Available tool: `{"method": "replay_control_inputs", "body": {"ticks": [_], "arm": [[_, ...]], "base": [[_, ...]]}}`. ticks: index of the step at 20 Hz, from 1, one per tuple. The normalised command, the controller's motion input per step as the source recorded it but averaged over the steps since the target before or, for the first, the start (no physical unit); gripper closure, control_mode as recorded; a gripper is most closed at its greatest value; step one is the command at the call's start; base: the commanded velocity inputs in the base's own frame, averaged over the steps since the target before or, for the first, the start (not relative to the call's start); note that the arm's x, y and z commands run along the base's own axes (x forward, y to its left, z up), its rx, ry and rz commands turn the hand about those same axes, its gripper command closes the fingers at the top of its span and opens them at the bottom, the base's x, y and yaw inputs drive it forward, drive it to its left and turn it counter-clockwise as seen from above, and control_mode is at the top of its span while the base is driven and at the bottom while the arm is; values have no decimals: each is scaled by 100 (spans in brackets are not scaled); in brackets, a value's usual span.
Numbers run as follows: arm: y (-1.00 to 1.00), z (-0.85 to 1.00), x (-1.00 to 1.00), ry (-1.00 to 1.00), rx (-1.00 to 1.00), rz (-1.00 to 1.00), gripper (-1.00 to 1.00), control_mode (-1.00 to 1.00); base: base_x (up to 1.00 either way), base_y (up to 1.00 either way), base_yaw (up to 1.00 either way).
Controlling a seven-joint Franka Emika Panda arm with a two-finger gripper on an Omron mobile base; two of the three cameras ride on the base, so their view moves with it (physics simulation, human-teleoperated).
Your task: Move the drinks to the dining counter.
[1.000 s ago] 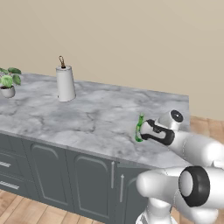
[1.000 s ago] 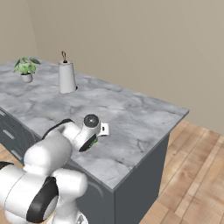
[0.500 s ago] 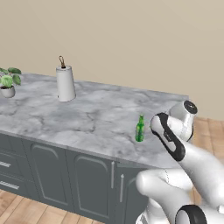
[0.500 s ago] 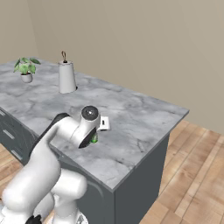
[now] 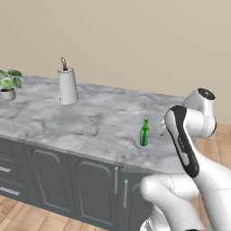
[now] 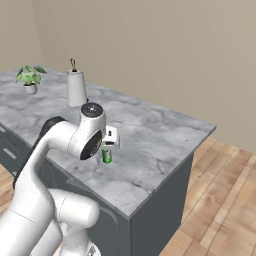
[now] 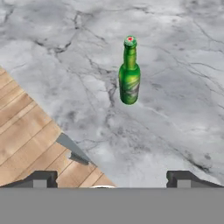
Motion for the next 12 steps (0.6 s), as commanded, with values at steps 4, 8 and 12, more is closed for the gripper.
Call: {"method": "replay_control_inputs", "body": {"ticks": [4,8,12], "arm": [[3,24,-62,5,0,-3,-100,-100],[0,11,-54,-12,0,0,-100,-100],[0,0,-45,-22,0,-1,-100,-100]], "base": [[0,0,0],[0,0,0],[0,0,0]]}}
